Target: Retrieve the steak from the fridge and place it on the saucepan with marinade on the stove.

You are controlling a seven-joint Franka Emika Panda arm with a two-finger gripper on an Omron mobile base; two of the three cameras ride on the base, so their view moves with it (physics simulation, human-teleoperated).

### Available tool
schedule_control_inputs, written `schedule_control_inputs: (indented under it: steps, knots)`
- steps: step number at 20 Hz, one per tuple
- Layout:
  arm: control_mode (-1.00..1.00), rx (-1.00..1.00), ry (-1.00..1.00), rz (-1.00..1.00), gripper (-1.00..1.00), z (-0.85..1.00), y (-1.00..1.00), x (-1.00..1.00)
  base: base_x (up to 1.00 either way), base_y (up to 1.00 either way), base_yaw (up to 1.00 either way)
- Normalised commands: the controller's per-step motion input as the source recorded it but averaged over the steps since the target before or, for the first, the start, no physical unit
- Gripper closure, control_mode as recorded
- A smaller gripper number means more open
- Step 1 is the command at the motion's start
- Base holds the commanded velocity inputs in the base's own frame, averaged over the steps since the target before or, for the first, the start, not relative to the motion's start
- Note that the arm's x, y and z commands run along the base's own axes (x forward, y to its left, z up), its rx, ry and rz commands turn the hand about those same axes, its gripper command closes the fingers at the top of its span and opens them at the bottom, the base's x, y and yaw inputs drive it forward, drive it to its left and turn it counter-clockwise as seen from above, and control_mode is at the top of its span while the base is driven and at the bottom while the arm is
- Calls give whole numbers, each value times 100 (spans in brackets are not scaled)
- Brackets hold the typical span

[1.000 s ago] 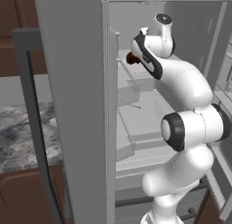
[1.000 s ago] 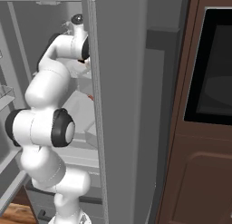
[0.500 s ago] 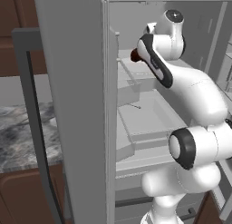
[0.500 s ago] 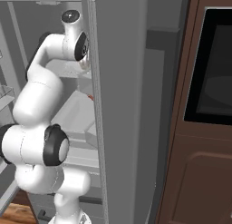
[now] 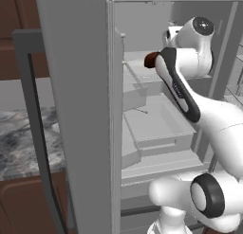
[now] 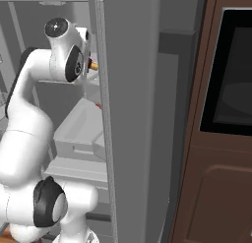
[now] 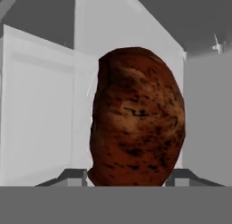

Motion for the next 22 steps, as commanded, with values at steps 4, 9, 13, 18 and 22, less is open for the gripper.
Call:
schedule_control_inputs:
  steps: [4,9,13,18,22]
  knots:
    - [-100,4,-6,1,100,7,0,-100,0,0,0]
    - [-100,0,-13,5,100,0,5,-100,0,0,0]
    - [-100,2,-17,2,100,0,0,-100,0,0,0]
    - [-100,4,-23,0,100,8,-1,-100,0,0,0]
    - [-100,5,-29,0,100,34,-11,-100,0,0,0]
